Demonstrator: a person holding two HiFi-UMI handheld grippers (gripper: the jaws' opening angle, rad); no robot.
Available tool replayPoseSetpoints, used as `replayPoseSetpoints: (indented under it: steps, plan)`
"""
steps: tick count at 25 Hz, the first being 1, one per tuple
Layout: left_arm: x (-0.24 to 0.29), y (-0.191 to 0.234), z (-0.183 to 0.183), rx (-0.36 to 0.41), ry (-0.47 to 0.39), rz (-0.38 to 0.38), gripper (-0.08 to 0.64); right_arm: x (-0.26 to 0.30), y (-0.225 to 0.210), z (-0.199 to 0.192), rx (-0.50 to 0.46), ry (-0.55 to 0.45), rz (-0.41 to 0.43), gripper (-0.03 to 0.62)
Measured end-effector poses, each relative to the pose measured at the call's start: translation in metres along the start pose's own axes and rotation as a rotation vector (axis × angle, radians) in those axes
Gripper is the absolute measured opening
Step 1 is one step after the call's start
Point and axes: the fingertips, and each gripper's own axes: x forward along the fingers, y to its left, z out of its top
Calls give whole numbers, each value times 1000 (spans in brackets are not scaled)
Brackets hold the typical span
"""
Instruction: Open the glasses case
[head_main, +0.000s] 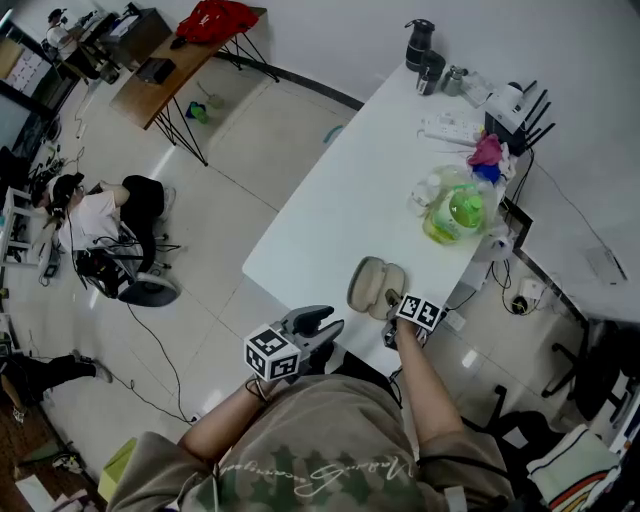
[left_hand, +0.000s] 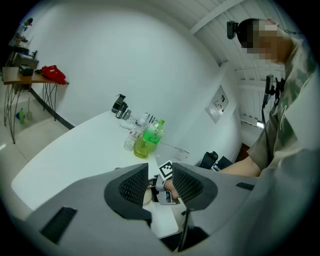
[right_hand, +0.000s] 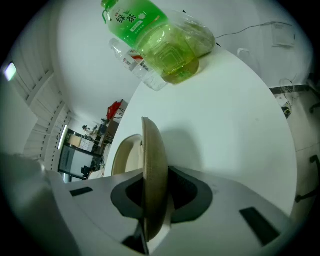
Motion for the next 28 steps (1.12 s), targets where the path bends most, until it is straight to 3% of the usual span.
replayPoseSetpoints:
  steps: [3,11,13,16,19,21,25,28]
  plan:
    - [-2,3,-1,-2,2,1,153,-6,4,2,7,-32,29,66]
    - [-9,1,16,16,-43,-51,153,-66,52,25,-112,-190,141,236]
    - [-11,-2,25,36,-75,-81,153,-97,77,37,-249,-321,195,236]
    - [-12,-5,41,66,-107,-121,153,-159,135,45,-548,-577,314,235]
    - [-12,-10,64,124,-152,-137,153,-219,196,37,-718,-743,404,235]
    - [-16,-18,80,156,-198,-171,151,-247,228,32,-742,-802,421,233]
    - [-24,-29,108,162,-272,-240,22,-276,267,29,-741,-872,405,233]
    - [-23,-30,116,180,-276,-252,6,-279,279,24,-746,-880,377,233]
